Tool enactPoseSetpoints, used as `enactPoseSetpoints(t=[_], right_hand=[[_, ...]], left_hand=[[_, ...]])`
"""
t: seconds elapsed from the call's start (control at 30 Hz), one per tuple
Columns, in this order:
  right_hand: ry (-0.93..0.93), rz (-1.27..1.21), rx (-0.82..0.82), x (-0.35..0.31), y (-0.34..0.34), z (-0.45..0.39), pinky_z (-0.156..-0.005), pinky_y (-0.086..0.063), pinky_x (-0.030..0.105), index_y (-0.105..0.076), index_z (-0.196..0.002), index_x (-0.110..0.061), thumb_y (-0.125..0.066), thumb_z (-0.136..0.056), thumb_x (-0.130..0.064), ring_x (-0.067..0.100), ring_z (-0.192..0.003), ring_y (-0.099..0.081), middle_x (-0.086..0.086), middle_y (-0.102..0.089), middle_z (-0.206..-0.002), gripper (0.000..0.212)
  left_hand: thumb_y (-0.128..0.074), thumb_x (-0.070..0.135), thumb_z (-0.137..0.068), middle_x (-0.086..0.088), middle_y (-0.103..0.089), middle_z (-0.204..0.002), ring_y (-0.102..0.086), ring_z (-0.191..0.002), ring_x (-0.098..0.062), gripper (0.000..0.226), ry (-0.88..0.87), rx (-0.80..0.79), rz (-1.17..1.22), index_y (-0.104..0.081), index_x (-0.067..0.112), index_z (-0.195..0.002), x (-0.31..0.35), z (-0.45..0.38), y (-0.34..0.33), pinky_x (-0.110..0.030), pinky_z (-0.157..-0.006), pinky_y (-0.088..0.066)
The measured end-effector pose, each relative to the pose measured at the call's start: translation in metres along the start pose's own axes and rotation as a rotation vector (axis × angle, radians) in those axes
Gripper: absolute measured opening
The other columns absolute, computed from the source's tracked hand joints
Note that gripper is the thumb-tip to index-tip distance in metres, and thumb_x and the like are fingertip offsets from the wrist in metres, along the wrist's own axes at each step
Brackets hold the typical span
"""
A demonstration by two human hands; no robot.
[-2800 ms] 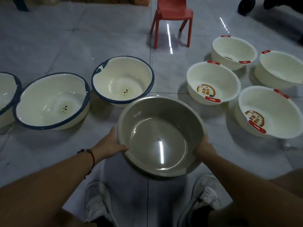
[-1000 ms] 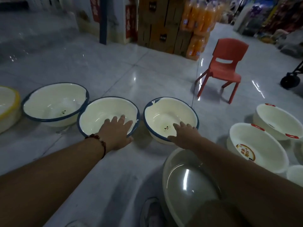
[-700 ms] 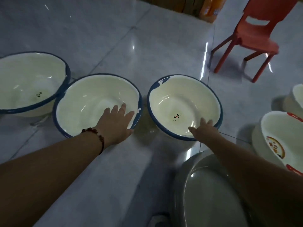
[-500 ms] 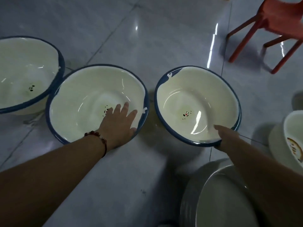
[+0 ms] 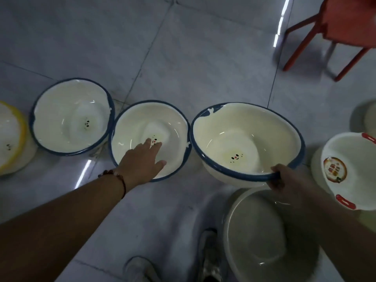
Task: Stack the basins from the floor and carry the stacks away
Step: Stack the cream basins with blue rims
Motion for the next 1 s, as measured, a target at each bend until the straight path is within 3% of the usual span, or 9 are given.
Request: enactPoseSetpoints(t=[0.17, 0.23, 0.3, 0.37, 0.43, 0.57, 0.77, 0.9, 1.0], right_hand=[[0.047, 0.214, 0.017, -0.021, 0.012, 0.081, -0.031, -0.047, 0.023, -0.052, -0.089, -0.004, -0.058, -0.094, -0.009, 0.02, -0.069, -0.054, 0.011, -0.055, -0.079, 0.009], [0.068, 0.273, -0.05, -0.026, 0.001, 0.106, -0.039, -0.053, 0.026, -0.054, -0.09, -0.002, -0.059, -0.093, -0.006, 0.024, -0.074, -0.056, 0.015, -0.057, -0.082, 0.007], [0.091, 0.395, -0.066, -0.027, -0.016, 0.117, -0.054, -0.057, 0.036, -0.057, -0.104, 0.003, -0.063, -0.09, -0.007, 0.03, -0.084, -0.059, 0.019, -0.06, -0.09, 0.018], [0.098, 0.481, -0.042, -0.021, -0.035, 0.12, -0.067, -0.054, 0.038, -0.057, -0.112, 0.003, -0.066, -0.087, -0.008, 0.033, -0.092, -0.062, 0.02, -0.065, -0.101, 0.029], [0.105, 0.577, -0.041, -0.01, -0.066, 0.124, -0.071, -0.055, 0.039, -0.057, -0.112, 0.002, -0.069, -0.086, -0.01, 0.036, -0.093, -0.061, 0.021, -0.064, -0.103, 0.031], [0.147, 0.733, -0.057, 0.013, -0.14, 0.123, -0.055, -0.056, 0.033, -0.058, -0.107, -0.001, -0.065, -0.09, -0.011, 0.03, -0.08, -0.06, 0.018, -0.062, -0.095, 0.022], [0.345, 0.867, 0.045, 0.014, -0.224, 0.11, -0.089, -0.053, 0.051, -0.056, -0.107, -0.002, -0.062, -0.091, -0.006, 0.041, -0.098, -0.062, 0.024, -0.063, -0.104, 0.017], [0.384, 0.846, 0.104, 0.008, -0.25, 0.093, -0.093, -0.052, 0.057, -0.058, -0.101, -0.004, -0.065, -0.088, -0.004, 0.045, -0.101, -0.061, 0.027, -0.063, -0.107, 0.014], [0.431, 0.845, 0.107, 0.003, -0.264, 0.074, -0.093, -0.052, 0.056, -0.058, -0.103, -0.007, -0.066, -0.088, -0.005, 0.041, -0.098, -0.062, 0.02, -0.063, -0.099, 0.017]], left_hand=[[-0.041, 0.056, -0.1, -0.004, -0.034, -0.158, -0.039, -0.14, -0.024, 0.067, 0.177, -0.06, 0.551, -0.023, 0.025, -0.156, -0.018, 0.03, 0.049, -0.033, -0.108, -0.033], [-0.043, 0.055, -0.099, -0.003, -0.034, -0.158, -0.038, -0.14, -0.023, 0.067, 0.268, -0.079, 0.755, -0.024, 0.024, -0.156, -0.037, 0.031, 0.042, -0.033, -0.112, -0.031], [-0.047, 0.055, -0.098, -0.003, -0.037, -0.155, -0.041, -0.137, -0.024, 0.069, 0.355, -0.125, 0.946, -0.025, 0.024, -0.156, -0.059, 0.033, 0.026, -0.038, -0.115, -0.033], [-0.052, 0.052, -0.096, -0.002, -0.053, -0.14, -0.053, -0.123, -0.022, 0.064, 0.398, -0.16, 1.129, -0.036, 0.024, -0.151, -0.082, 0.032, 0.012, -0.042, -0.109, -0.042], [-0.058, 0.044, -0.095, -0.001, -0.065, -0.118, -0.062, -0.105, -0.021, 0.05, 0.433, -0.147, 1.269, -0.05, 0.023, -0.139, -0.11, 0.03, 0.003, -0.042, -0.1, -0.05], [-0.066, 0.025, -0.091, -0.005, -0.064, -0.117, -0.062, -0.103, -0.025, 0.046, 0.48, -0.119, 1.321, -0.051, 0.022, -0.135, -0.18, 0.03, -0.016, -0.047, -0.098, -0.051], [-0.071, 0.029, -0.09, -0.003, -0.063, -0.121, -0.063, -0.102, -0.021, 0.057, 0.456, -0.11, 1.392, -0.044, 0.029, -0.14, -0.242, 0.018, -0.022, -0.036, -0.084, -0.057], [-0.065, 0.031, -0.094, 0.008, -0.063, -0.104, -0.06, -0.095, -0.011, 0.03, 0.343, -0.082, 1.245, -0.049, 0.034, -0.118, -0.254, -0.004, -0.012, -0.036, -0.087, -0.055], [-0.065, 0.031, -0.094, 0.014, -0.06, -0.1, -0.055, -0.092, -0.002, 0.027, 0.304, -0.042, 1.147, -0.05, 0.032, -0.116, -0.258, -0.023, -0.011, -0.022, -0.075, -0.046]])
Point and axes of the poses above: each hand's wrist, its own z-axis away from the middle knuckle, its own y-axis out of the back of the hand, x = y × z, the point moved 8 cm from there along -z, towards the middle knuckle
